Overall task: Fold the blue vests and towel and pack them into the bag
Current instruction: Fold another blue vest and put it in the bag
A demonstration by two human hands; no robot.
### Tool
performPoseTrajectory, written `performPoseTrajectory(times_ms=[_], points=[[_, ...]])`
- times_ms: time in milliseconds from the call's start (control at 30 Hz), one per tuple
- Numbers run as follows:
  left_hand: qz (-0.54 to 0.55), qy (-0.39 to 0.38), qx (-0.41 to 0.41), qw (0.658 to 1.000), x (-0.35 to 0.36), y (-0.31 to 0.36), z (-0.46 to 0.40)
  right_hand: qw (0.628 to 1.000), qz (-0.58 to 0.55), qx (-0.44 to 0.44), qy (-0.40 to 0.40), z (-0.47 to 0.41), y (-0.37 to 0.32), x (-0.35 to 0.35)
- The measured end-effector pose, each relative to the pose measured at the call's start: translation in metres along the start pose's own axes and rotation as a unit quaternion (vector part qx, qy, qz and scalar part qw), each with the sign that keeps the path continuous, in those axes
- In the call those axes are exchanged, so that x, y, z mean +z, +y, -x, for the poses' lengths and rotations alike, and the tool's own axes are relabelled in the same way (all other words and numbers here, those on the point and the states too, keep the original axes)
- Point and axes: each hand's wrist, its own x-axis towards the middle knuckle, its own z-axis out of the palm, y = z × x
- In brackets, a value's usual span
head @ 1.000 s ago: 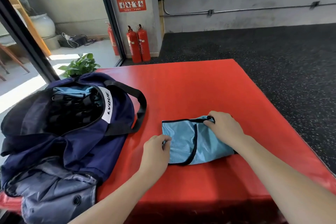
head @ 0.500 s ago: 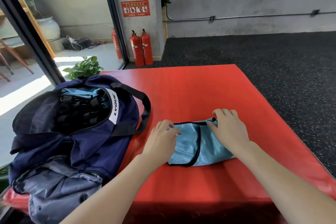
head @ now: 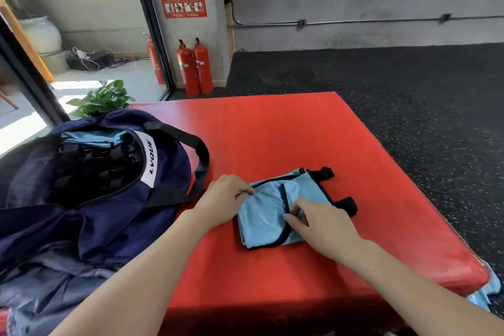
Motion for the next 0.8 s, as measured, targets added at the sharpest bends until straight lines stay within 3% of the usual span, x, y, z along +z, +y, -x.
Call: performPoseTrajectory(times_ms=[267,467,600,800], points=[[0.062,-0.080,0.006,0.995,-0.001,0.040,0.024,0.999,0.004,0.038,0.016,-0.025,0.052,-0.010],[0.040,-0.045,0.038,0.997,0.006,0.043,0.032,0.992,-0.095,-0.077,0.021,-0.012,0.043,-0.012],[0.021,-0.045,0.087,0.995,0.004,0.041,0.033,0.979,-0.097,-0.178,0.002,0.003,0.030,-0.005],[0.010,-0.069,0.103,0.992,0.004,0.038,0.036,0.976,-0.115,-0.183,0.001,0.012,0.029,0.002]])
